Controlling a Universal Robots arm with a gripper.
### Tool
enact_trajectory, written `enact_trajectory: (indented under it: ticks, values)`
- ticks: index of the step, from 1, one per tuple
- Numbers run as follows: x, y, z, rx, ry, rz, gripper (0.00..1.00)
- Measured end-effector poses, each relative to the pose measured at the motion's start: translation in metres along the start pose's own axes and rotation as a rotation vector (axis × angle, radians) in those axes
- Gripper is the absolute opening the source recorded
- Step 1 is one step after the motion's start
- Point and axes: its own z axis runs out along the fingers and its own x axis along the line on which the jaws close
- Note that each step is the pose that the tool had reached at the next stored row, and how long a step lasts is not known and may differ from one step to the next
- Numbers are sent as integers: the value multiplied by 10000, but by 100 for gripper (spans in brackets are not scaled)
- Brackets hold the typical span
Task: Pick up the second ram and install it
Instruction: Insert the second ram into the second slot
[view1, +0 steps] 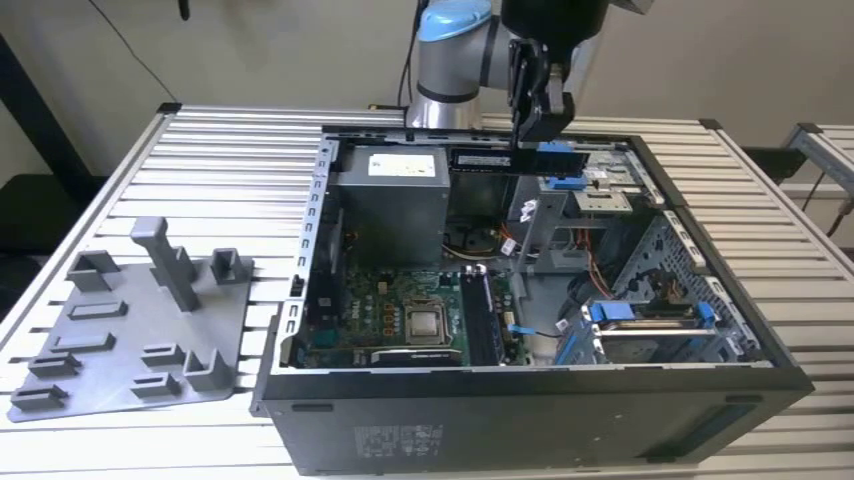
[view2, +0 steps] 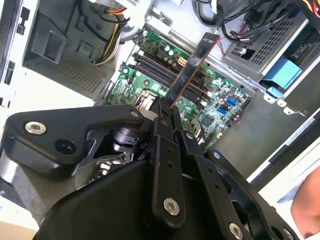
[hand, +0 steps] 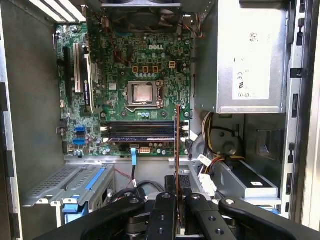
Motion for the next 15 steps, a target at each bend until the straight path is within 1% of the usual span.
enact_trajectory:
  ticks: [4,15]
  values:
    - [0,0,0,3,11,232,14]
    - [1,0,1,21,64,1380,14]
